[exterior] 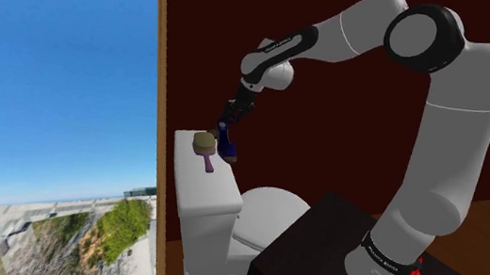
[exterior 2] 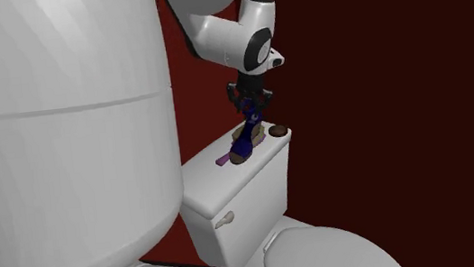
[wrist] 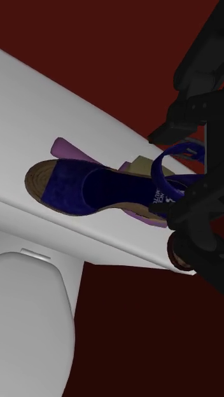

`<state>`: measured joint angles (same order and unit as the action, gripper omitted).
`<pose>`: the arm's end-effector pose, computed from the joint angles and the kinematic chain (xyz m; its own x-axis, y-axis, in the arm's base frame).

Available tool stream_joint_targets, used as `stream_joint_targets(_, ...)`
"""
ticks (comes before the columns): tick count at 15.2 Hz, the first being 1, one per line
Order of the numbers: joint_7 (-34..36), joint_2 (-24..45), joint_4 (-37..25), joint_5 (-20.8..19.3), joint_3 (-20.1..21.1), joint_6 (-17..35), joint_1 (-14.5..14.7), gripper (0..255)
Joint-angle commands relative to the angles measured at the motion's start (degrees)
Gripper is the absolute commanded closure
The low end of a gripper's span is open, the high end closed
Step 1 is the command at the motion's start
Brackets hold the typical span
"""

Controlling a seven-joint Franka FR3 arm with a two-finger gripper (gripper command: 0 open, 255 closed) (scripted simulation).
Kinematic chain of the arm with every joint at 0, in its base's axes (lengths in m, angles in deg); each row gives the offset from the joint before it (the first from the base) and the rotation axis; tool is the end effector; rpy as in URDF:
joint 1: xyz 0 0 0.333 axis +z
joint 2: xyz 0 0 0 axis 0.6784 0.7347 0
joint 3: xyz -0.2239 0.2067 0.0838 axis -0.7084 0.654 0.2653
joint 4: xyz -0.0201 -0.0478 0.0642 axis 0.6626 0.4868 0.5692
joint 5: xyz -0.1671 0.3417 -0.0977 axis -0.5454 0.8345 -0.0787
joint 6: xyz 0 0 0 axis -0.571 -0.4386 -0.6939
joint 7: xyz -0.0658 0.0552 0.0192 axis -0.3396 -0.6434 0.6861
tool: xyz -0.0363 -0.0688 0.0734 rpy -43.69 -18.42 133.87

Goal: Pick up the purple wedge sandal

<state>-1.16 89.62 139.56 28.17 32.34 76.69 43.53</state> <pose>0.6159 -0.0327 0.3466 0.9639 -0.1441 0.2241 -0.1001 -0.9754 -0.1966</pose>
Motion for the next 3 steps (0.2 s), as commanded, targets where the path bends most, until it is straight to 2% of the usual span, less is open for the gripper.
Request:
stream_joint_targets(1, 0.7, -1.1, -0.2, -0.6, -0.2, -1.2, 0.2, 255)
stream_joint_targets(3, 0.7, -1.1, -0.2, -0.6, -0.2, -1.3, 0.2, 255)
